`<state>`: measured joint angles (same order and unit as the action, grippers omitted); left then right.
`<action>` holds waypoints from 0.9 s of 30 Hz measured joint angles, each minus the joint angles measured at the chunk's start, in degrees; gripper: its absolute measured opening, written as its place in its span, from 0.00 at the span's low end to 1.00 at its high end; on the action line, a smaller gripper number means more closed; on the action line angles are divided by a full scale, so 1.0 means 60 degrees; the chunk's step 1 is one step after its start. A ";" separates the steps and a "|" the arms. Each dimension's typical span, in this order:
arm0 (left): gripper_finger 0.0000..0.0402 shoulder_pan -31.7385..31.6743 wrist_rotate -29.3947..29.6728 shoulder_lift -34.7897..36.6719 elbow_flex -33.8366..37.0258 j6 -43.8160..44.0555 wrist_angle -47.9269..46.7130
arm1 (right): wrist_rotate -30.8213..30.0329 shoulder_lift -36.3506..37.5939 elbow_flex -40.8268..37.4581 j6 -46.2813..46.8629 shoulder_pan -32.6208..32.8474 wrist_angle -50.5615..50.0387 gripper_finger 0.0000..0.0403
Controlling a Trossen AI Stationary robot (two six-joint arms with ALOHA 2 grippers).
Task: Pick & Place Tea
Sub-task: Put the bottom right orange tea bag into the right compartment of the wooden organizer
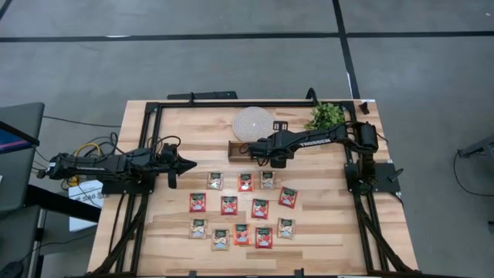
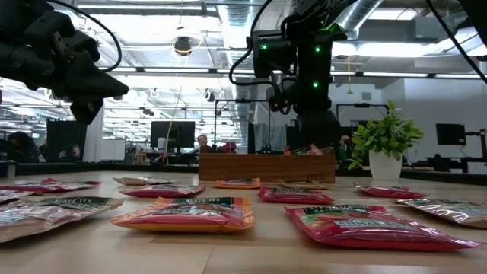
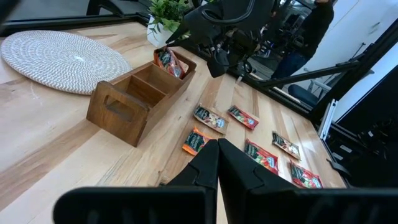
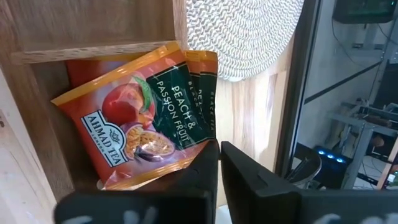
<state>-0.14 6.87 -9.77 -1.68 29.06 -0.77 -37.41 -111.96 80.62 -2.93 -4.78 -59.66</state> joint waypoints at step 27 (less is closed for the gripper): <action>0.00 0.0000 0.0000 0.0002 -0.0002 -0.0018 -0.0001 | 0.0521 0.0000 0.0000 0.0498 -0.0104 -0.0707 0.01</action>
<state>-0.14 6.87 -9.76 -1.69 28.95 -0.78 -34.28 -111.96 80.62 0.05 -5.41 -63.90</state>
